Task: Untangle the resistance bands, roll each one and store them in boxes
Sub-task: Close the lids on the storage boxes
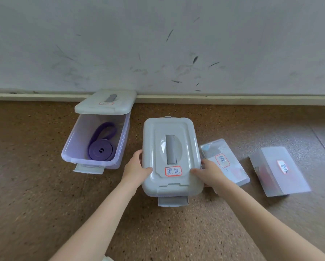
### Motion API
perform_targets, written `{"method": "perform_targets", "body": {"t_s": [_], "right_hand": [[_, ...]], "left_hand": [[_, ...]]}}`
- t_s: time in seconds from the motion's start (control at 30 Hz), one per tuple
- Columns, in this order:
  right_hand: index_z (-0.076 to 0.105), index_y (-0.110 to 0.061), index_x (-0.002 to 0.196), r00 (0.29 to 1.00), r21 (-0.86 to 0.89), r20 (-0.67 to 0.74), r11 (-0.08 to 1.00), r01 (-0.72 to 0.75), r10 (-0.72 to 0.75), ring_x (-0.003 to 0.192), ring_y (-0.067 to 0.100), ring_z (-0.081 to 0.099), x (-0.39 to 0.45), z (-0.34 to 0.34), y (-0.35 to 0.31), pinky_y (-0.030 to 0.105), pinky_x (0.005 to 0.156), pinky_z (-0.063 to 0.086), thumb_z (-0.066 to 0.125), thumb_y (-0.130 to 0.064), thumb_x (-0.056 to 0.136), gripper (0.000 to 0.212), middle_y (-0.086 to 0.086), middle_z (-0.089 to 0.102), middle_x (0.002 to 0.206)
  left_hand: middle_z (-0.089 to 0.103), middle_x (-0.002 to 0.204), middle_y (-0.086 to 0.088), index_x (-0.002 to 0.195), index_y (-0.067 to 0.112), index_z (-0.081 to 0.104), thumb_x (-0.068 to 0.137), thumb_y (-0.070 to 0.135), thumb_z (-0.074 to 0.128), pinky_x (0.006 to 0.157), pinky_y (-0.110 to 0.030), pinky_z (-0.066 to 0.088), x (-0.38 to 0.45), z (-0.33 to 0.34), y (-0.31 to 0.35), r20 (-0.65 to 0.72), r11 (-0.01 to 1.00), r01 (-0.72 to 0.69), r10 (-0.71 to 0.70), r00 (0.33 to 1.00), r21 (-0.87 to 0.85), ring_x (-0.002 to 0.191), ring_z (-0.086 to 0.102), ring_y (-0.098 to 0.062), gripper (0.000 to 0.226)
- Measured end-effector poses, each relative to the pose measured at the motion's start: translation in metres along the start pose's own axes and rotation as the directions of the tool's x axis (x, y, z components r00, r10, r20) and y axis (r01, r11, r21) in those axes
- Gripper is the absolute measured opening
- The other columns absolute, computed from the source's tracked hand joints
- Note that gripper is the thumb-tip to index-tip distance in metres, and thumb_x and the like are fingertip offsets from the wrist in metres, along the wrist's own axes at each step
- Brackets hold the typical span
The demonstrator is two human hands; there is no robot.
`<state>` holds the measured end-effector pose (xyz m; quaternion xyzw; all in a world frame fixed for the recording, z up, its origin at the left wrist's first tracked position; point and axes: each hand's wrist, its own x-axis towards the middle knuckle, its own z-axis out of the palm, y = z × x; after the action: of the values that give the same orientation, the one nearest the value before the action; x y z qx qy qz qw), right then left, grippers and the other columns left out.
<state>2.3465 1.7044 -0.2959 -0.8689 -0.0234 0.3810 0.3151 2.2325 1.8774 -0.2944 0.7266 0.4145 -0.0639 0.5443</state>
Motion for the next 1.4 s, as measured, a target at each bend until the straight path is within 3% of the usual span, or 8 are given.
{"method": "perform_targets", "body": {"t_s": [0.23, 0.33, 0.47, 0.63, 0.9, 1.13, 1.27, 1.4], "right_hand": [[0.035, -0.001, 0.119, 0.993, -0.276, -0.077, 0.959, 0.06, -0.084, 0.108, 0.035, 0.053, -0.02, 0.019, 0.008, 0.033, 0.074, 0.038, 0.041, -0.012, 0.093, 0.028, 0.019, 0.054, 0.121], [0.023, -0.005, 0.137, 0.956, -0.328, -0.152, 0.925, 0.19, -0.251, 0.123, 0.033, 0.043, -0.028, 0.021, 0.016, 0.04, 0.094, 0.039, 0.045, -0.011, 0.092, 0.051, 0.017, 0.039, 0.141], [-0.001, -0.017, 0.149, 0.78, -0.654, 0.208, 0.509, 0.56, -0.591, 0.146, 0.019, 0.002, -0.035, 0.024, 0.017, 0.034, 0.117, 0.007, 0.058, -0.035, 0.088, 0.087, 0.004, -0.003, 0.159], [-0.02, -0.012, 0.145, 0.786, -0.832, 0.281, 0.269, 0.486, -0.551, 0.144, 0.025, -0.016, -0.037, 0.04, 0.035, 0.042, 0.115, -0.009, 0.063, -0.036, 0.085, 0.105, 0.007, -0.022, 0.155], [0.009, -0.015, 0.149, 0.752, -0.78, 0.354, 0.269, 0.565, -0.556, 0.146, 0.022, 0.005, -0.031, 0.024, 0.02, 0.041, 0.115, 0.012, 0.061, -0.032, 0.086, 0.083, 0.007, 0.005, 0.158], [0.017, -0.012, 0.146, 0.74, -0.785, 0.376, 0.232, 0.574, -0.558, 0.143, 0.025, 0.015, -0.034, 0.022, 0.014, 0.041, 0.112, 0.02, 0.056, -0.026, 0.09, 0.07, 0.009, 0.012, 0.157], [0.046, -0.018, 0.133, 0.76, -0.64, 0.265, 0.481, 0.599, -0.593, 0.126, 0.025, 0.037, -0.024, 0.014, -0.006, 0.038, 0.103, 0.031, 0.06, -0.039, 0.086, 0.053, 0.006, 0.039, 0.138], [0.044, -0.008, 0.134, 0.777, -0.489, -0.001, 0.678, 0.549, -0.63, 0.133, 0.027, 0.034, 0.028, 0.0, -0.048, 0.031, 0.106, 0.027, 0.056, -0.025, 0.091, 0.047, 0.012, 0.035, 0.145]], "left_hand": [[0.05, 0.13, 0.004, 0.14, 0.028, 0.03, 0.09, 0.021, 0.059, 0.085, -0.029, 0.038, -0.018, 0.006, -0.004, 0.094, 0.995, -0.103, 0.101, 0.99, 0.019, 0.084, 0.043, 0.003, 0.058], [0.038, 0.145, -0.002, 0.139, 0.033, 0.028, 0.092, 0.03, 0.056, 0.101, -0.036, 0.038, -0.02, 0.008, -0.008, 0.051, 0.968, -0.194, 0.188, 0.981, 0.159, 0.118, 0.046, -0.011, 0.054], [-0.019, 0.157, 0.002, 0.148, 0.032, -0.005, 0.091, 0.035, 0.055, 0.116, -0.044, 0.005, -0.02, 0.008, -0.025, 0.24, 0.702, -0.407, 0.33, 0.913, 0.585, 0.144, -0.014, -0.022, 0.083], [-0.051, 0.133, 0.014, 0.14, 0.036, -0.026, 0.093, 0.054, 0.038, 0.112, -0.038, -0.014, -0.011, 0.007, -0.047, 0.397, 0.557, -0.493, 0.293, 0.87, 0.669, 0.129, -0.042, -0.015, 0.082], [-0.053, 0.13, 0.017, 0.133, 0.036, -0.032, 0.097, 0.052, 0.022, 0.11, -0.037, -0.017, -0.006, 0.013, -0.052, 0.38, 0.557, -0.476, 0.288, 0.879, 0.68, 0.124, -0.046, -0.012, 0.067], [-0.014, 0.157, 0.01, 0.148, 0.037, 0.007, 0.099, 0.041, 0.029, 0.115, -0.039, -0.003, -0.011, 0.008, -0.042, 0.27, 0.555, -0.465, 0.399, 0.876, 0.689, 0.144, -0.018, -0.017, 0.053], [0.019, 0.156, 0.004, 0.144, 0.026, 0.031, 0.099, 0.039, 0.034, 0.117, -0.037, 0.008, 0.007, 0.004, -0.02, 0.185, 0.545, -0.483, 0.511, 0.839, 0.685, 0.145, 0.004, -0.015, 0.048], [0.0, 0.159, 0.0, 0.15, 0.024, 0.009, 0.099, 0.041, 0.029, 0.115, -0.035, -0.005, 0.041, 0.013, 0.0, 0.223, 0.489, -0.498, 0.516, 0.827, 0.716, 0.145, -0.008, -0.014, 0.057]]}}
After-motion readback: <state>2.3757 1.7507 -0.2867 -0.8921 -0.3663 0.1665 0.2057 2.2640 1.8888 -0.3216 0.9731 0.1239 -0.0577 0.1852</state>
